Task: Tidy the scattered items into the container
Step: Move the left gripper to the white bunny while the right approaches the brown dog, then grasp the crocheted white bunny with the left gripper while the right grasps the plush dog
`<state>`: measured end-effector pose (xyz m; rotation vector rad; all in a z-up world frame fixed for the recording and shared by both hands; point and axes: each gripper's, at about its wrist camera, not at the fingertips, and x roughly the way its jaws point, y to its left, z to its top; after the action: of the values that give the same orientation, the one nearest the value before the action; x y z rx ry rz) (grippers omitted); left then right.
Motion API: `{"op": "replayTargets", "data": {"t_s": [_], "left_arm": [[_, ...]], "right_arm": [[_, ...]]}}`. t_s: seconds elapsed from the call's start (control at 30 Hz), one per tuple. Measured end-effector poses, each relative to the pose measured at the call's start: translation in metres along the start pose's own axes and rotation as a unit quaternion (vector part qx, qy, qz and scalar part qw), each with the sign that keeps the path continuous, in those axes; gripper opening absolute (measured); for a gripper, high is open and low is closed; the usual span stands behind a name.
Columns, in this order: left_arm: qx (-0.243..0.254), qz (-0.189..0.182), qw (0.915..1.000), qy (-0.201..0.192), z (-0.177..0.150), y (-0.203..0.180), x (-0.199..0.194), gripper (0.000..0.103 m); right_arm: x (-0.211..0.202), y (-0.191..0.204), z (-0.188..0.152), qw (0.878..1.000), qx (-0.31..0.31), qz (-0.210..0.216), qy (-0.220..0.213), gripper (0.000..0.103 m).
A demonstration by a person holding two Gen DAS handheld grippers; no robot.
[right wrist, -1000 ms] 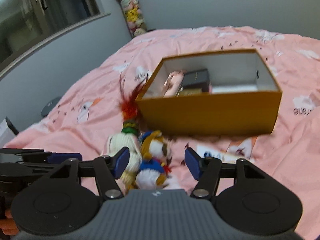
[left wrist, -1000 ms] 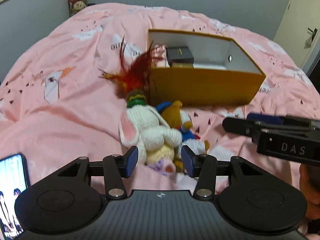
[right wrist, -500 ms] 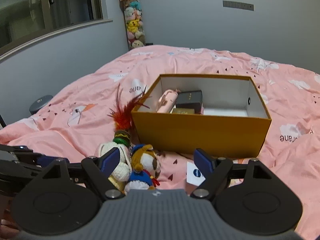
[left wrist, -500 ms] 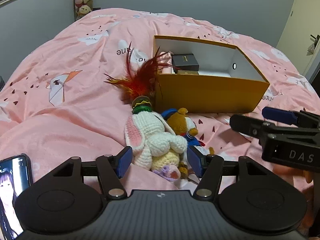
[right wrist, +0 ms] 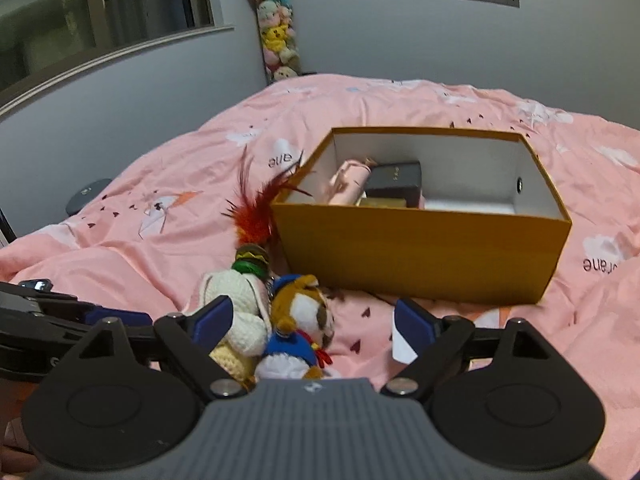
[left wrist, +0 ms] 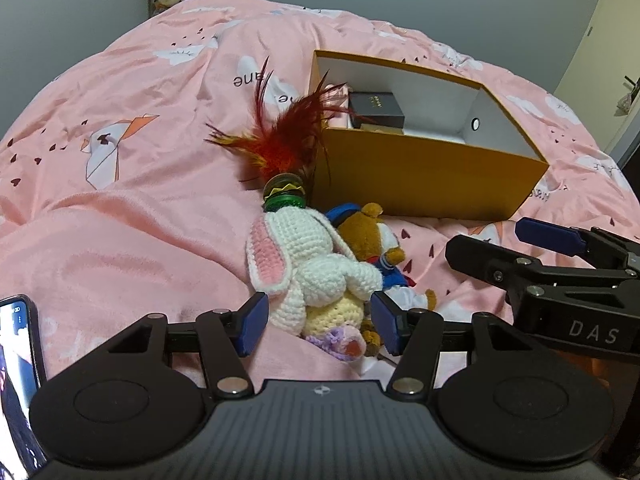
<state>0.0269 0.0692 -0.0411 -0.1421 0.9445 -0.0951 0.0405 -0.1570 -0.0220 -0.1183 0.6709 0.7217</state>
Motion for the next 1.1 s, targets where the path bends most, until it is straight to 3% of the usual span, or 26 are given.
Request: {"op": "replayTargets", "data": {"t_s": [0.67,1.1], "left_arm": [[-0.005,0.013,0.9994,0.032,-0.002,0.008,0.028,0.066],[-0.002,0.009,0.9991,0.040,0.002,0.010,0.040,0.067]], "right_arm": [[0.041,-0.011,-0.009,0.996,0.041,0.023,0.076,0.090],[0.065,-0.024,-0.016,0.988,0.085,0.062,0.113,0.087]]}}
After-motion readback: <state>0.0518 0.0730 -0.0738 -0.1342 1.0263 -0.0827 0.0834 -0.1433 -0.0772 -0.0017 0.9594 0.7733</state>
